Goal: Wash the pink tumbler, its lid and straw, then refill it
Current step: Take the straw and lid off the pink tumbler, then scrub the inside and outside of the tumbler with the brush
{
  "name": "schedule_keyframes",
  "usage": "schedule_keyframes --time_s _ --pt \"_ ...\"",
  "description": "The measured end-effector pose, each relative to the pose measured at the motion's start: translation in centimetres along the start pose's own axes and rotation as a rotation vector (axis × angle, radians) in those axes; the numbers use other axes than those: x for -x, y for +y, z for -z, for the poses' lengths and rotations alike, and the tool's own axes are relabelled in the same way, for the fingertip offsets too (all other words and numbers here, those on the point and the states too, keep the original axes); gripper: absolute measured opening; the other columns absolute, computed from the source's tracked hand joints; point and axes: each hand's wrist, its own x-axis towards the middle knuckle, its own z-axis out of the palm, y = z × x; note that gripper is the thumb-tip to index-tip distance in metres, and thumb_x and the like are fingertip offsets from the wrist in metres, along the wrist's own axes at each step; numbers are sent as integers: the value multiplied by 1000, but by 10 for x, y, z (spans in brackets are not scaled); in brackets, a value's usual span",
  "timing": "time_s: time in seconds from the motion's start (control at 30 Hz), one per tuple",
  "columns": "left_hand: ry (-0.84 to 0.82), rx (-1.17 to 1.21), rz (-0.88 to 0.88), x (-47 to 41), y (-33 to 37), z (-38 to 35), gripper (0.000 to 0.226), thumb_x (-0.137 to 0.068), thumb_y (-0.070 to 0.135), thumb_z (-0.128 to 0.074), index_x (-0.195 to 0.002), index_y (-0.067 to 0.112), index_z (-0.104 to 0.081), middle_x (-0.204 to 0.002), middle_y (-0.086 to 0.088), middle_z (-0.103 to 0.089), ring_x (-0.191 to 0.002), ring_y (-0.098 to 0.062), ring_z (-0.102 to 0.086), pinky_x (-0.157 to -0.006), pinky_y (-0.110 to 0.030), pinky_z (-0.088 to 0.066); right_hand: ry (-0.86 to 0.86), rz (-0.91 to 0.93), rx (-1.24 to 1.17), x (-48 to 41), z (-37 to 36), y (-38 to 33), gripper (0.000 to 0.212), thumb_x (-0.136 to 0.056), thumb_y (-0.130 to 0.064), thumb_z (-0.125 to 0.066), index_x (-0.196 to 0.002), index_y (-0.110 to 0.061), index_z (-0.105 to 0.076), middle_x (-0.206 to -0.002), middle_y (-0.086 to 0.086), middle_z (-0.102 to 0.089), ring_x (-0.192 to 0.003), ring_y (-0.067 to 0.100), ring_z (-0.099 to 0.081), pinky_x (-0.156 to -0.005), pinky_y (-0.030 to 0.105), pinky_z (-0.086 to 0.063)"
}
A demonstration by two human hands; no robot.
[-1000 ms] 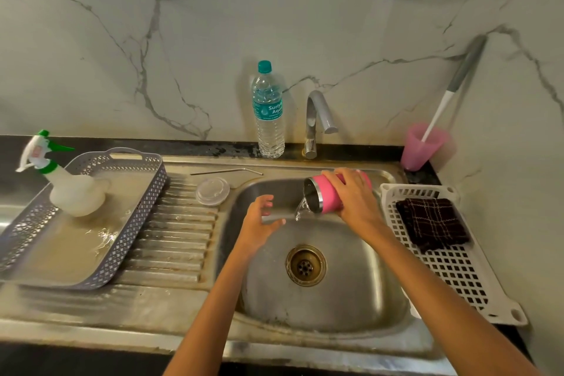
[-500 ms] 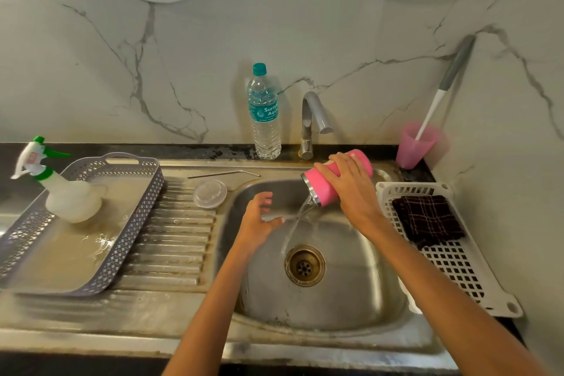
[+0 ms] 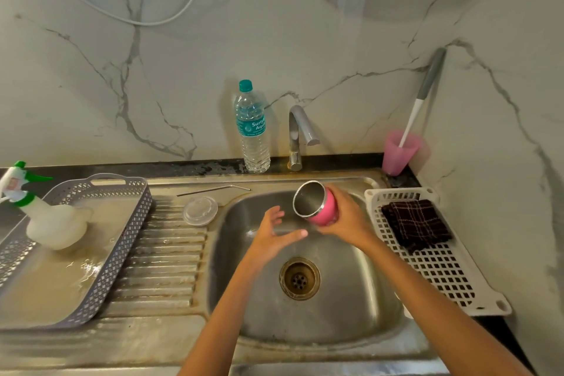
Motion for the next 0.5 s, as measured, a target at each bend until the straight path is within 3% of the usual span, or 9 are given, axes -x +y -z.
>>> schedule_keyframes --time_s 0.1,0.2,0.27,0.4,0.5 --pt "-104 10 -40 -9 3 -15 87 -71 27 -88 -142 24 -37 -141 8 -45 -130 -10 -45 -96 -20 -42 -56 -46 -142 10 -3 -4 91 -59 -23 -91 -136 -23 -44 -123 -7 -58 -110 7 -55 -84 11 -42" --pt "-146 66 -74 -16 10 -26 84 -67 10 -89 -132 30 -41 -134 2 -54 -115 -7 -59 -86 -19 -51 -74 -25 -161 12 -9 -3 82 -65 -31 -88 -134 -19 -46 -122 -2 -64 -108 10 -61 -83 10 -45" --pt "-149 93 -137 -23 13 -31 91 -61 6 -90 -134 25 -39 -129 -1 -57 -111 -8 -63 -85 -23 -53 -82 -30 -188 12 -11 -1 87 -61 -34 -90 -134 -20 -45 -121 -4 -64 -107 8 -61 -81 8 -47" --pt "-117 78 -186 -39 24 -35 97 -51 25 -93 -133 23 -43 -125 0 -62 -113 -14 -63 -87 -33 -56 -214 -43 -192 3 2 8 102 -54 -34 -93 -139 -25 -37 -128 -7 -57 -115 9 -57 -95 28 -51" --pt "-107 17 -185 -54 34 -41 90 -56 27 -94 -129 33 -43 -123 7 -62 -111 -12 -62 -84 -26 -56 -364 -36 21 -21 30 23 79 -70 -12 -83 -136 -24 -42 -123 -3 -59 -111 15 -61 -92 33 -54"
